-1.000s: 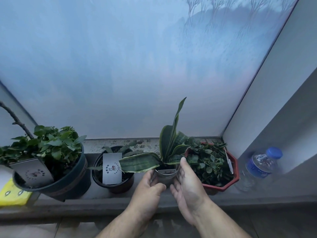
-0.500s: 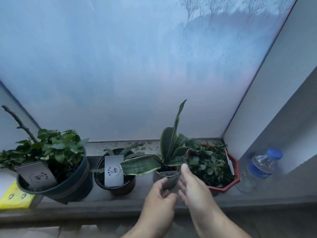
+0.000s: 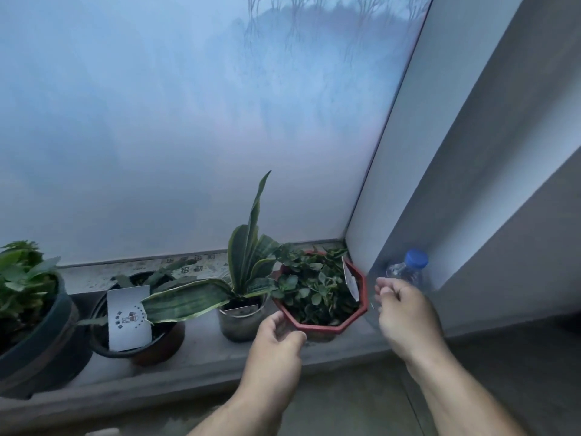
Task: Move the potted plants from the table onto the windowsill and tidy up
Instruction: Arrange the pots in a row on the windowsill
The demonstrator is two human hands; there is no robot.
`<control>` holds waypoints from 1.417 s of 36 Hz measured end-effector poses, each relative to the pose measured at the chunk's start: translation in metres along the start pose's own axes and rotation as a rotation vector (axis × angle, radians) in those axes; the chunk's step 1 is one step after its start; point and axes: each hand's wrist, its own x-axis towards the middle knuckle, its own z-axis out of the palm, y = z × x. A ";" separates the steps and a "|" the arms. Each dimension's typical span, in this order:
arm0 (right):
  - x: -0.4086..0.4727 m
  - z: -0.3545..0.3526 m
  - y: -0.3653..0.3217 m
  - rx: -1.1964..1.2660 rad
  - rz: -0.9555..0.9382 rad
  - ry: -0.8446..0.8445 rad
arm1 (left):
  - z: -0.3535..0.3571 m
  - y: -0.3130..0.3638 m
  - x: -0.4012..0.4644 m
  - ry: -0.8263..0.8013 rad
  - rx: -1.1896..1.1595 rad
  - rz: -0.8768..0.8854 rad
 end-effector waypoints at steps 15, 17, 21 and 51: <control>0.015 0.033 0.013 0.303 0.337 0.025 | 0.000 0.002 0.001 -0.050 0.096 0.060; 0.012 0.030 0.014 0.355 0.393 0.000 | -0.005 -0.001 0.011 -0.051 0.057 0.056; 0.004 0.028 0.018 0.384 0.447 -0.110 | -0.012 -0.012 0.031 -0.019 -0.065 0.021; -0.012 0.042 0.012 0.552 0.521 0.011 | 0.002 -0.023 0.038 -0.012 -0.099 0.003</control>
